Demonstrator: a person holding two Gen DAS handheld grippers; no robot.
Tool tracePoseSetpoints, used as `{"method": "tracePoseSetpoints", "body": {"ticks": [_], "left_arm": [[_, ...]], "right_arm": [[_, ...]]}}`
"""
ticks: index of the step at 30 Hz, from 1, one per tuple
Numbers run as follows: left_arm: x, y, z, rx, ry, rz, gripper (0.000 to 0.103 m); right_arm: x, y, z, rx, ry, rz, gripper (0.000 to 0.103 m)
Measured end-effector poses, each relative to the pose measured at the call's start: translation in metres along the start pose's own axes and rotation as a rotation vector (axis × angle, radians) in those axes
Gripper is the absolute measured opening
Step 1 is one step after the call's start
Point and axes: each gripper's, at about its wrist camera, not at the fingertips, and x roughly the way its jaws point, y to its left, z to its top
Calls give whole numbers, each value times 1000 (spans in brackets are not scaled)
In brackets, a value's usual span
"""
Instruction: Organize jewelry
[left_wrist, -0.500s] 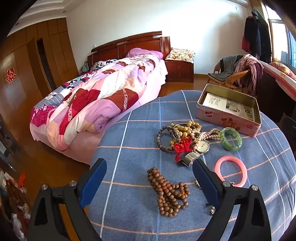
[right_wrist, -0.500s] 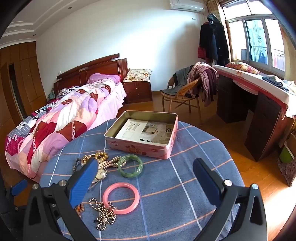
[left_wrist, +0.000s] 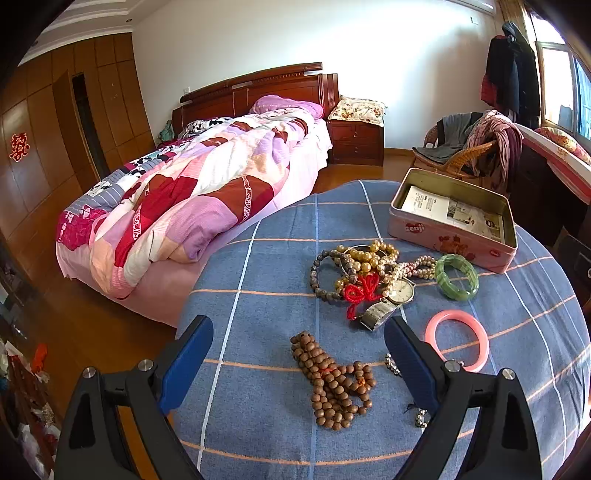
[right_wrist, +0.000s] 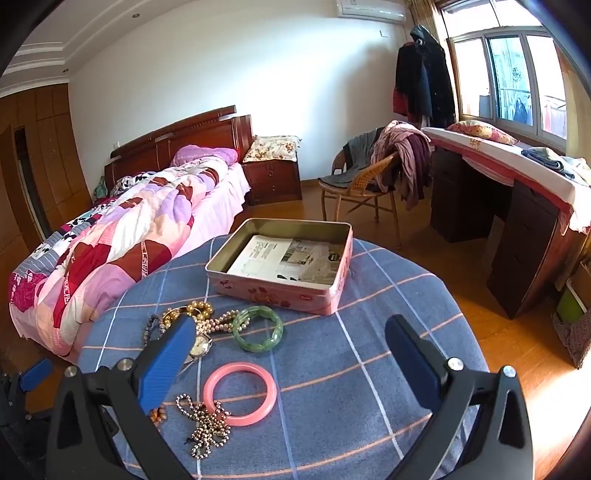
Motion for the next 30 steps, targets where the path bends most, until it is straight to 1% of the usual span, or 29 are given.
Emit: {"method": "tracePoseSetpoints", "body": {"ticks": [16,26,30], "left_arm": [[0,-2,-1,0,-3,-1,94],[-6,1,-1,-14,-15,-15,94],[-9,5,1,-36,-21,-39,94]], "right_arm": [[2,-2,-2,9,1,2,103],[-4,-4,-1,22,-6,-28,103],[-4,-5,-1,18,-2,-55,103]]}}
